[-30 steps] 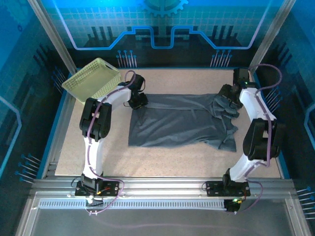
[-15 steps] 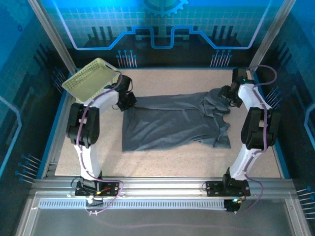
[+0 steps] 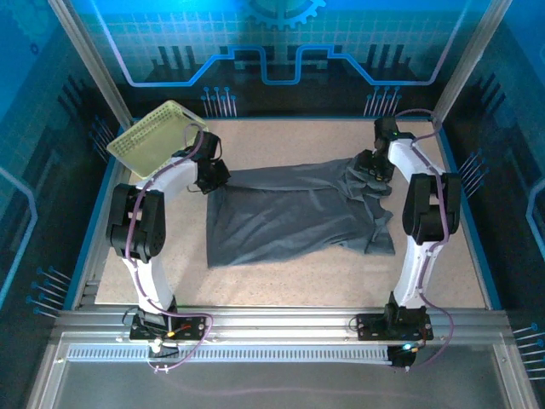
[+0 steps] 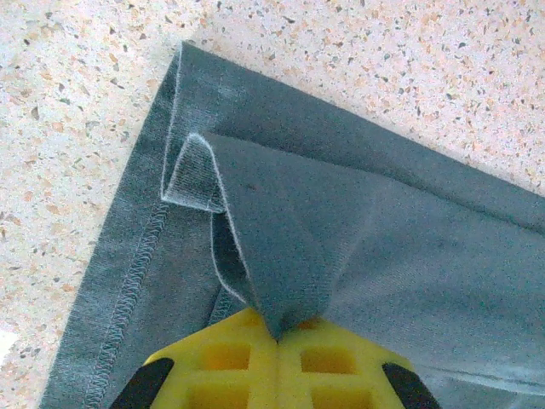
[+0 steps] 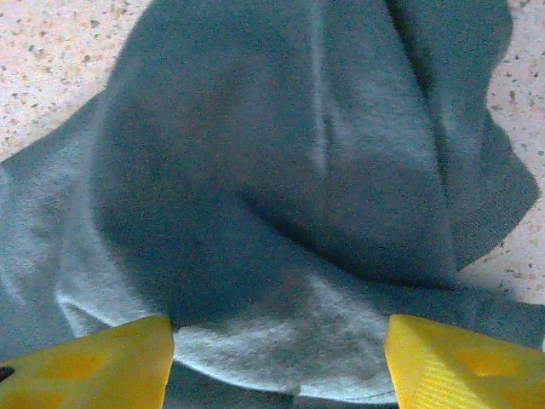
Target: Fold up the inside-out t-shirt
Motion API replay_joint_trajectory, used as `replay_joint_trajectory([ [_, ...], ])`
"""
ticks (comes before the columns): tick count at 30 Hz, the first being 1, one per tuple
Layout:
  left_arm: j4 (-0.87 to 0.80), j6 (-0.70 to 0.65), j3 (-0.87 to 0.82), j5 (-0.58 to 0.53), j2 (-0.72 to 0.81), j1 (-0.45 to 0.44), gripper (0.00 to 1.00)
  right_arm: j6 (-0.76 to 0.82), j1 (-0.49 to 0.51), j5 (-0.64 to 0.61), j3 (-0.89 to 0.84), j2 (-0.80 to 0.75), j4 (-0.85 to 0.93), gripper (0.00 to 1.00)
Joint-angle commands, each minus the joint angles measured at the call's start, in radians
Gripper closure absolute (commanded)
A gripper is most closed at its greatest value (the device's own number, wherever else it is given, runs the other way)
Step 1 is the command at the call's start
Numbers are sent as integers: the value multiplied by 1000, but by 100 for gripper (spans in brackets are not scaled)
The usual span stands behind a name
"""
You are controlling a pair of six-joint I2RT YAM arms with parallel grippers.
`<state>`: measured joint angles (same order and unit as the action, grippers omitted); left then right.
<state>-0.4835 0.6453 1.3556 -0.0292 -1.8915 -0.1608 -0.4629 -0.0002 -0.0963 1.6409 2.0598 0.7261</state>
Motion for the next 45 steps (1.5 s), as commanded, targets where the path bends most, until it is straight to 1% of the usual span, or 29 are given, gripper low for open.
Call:
replay_joint_trajectory([
  [1, -4, -26, -7, -14, 24, 7, 100, 6, -1, -42, 48, 34, 81, 34],
  [4, -13, -29, 0, -18, 25, 10, 100, -5, -8, -97, 6, -3, 80, 32],
  [8, -17, -33, 1, -18, 25, 14, 100, -2, -43, -47, -79, -63, 27, 32],
  [15, -17, -30, 7, -14, 25, 15, 100, 5, -68, -16, -74, -10, 34, 36],
  [18, -21, -33, 10, -13, 24, 15, 100, 5, -67, -43, -63, -5, 45, 36],
  [21, -23, -32, 13, -9, 25, 15, 100, 5, -67, -98, -54, 2, 62, 33],
  [23, -22, -32, 12, -9, 26, 15, 100, 10, -71, -115, -40, 14, 74, 33],
  [27, -24, -32, 14, -8, 25, 15, 100, 19, -94, -69, -47, 29, 58, 36],
  [30, -26, -32, 16, -9, 25, 16, 100, 30, -107, -19, -29, 55, 57, 43],
  [33, -30, -33, 20, -9, 23, 15, 100, 38, -108, -12, -16, 66, 58, 54],
  [35, -34, -35, 23, -11, 23, 15, 100, 40, -109, -20, -21, 55, 52, 63],
  [37, -35, -38, 24, -15, 27, 17, 100, 41, -108, -39, -19, 41, 56, 75],
  [39, -37, -39, 24, -20, 33, 17, 100, 40, -109, -62, -22, 19, 65, 84],
  [41, -36, -41, 24, -21, 41, 17, 100, 37, -106, -87, -32, -20, 67, 88],
  [45, -42, -48, 26, -31, 60, 19, 100, 36, -99, -122, -49, -105, 71, 100],
])
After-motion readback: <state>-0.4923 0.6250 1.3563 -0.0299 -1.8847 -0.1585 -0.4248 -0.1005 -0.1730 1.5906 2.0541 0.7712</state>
